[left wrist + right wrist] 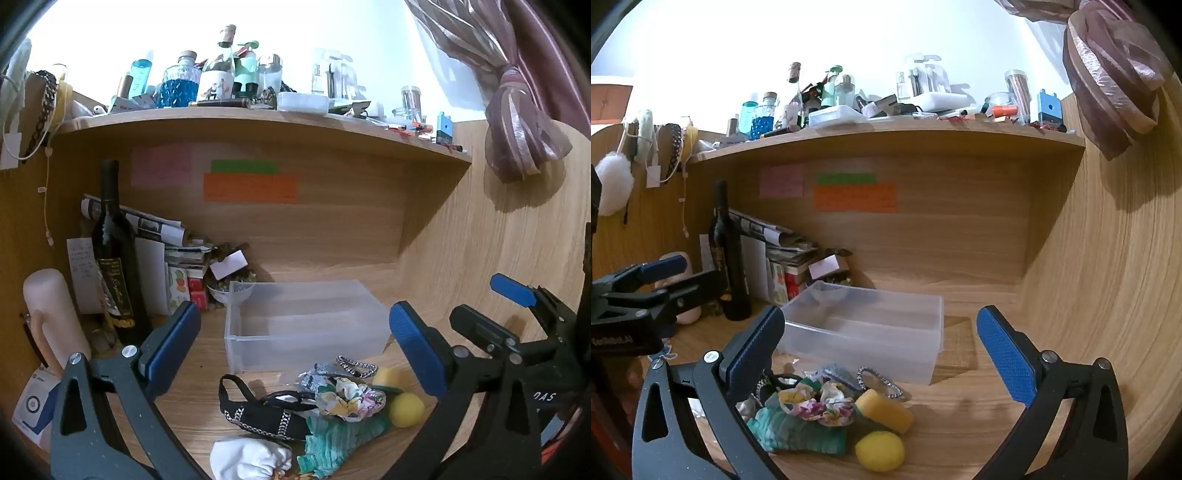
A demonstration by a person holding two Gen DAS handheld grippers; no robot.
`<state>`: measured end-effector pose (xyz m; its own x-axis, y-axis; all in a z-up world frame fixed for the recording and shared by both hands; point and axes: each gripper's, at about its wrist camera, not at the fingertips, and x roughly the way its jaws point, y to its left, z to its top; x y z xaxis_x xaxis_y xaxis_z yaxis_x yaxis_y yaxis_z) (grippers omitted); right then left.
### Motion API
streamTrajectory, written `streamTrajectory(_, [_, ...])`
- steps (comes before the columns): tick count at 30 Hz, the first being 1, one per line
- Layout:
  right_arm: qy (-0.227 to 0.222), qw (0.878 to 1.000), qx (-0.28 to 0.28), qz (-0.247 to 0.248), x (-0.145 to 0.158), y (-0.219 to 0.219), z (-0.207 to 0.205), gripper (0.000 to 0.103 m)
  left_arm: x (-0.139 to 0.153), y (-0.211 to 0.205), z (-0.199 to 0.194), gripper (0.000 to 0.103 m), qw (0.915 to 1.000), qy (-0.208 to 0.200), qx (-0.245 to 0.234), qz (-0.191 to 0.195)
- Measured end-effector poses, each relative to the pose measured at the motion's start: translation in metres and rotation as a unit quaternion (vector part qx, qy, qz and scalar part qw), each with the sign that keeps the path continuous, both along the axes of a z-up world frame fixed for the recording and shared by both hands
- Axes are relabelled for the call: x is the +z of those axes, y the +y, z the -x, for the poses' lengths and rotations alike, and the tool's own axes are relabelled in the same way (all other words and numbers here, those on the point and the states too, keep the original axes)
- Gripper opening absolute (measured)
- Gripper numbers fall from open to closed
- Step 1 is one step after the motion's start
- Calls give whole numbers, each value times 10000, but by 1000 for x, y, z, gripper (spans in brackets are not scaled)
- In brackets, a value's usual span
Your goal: Organize soft objects
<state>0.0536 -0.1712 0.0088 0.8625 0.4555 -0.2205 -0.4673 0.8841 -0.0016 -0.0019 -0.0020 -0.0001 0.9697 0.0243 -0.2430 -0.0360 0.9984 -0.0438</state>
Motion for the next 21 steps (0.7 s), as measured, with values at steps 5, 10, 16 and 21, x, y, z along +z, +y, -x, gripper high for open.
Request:
streamTrajectory(5, [10, 10000, 19, 1, 0, 0, 0, 103, -11, 0, -8, 103, 9998, 126, -38, 124])
streamTrajectory(10, [10, 10000, 37, -14, 5, 4, 2, 103, -7, 9, -9, 103, 9997, 109, -136, 188])
streamTrajectory(16, [32, 10000, 42, -68, 0, 1, -3, 103, -8, 8, -9, 103, 9997, 106, -120, 174])
streamTrajectory(21, [33, 10000, 56, -66, 1, 1, -4, 103, -7, 8, -9, 103, 9997, 108, -122, 177])
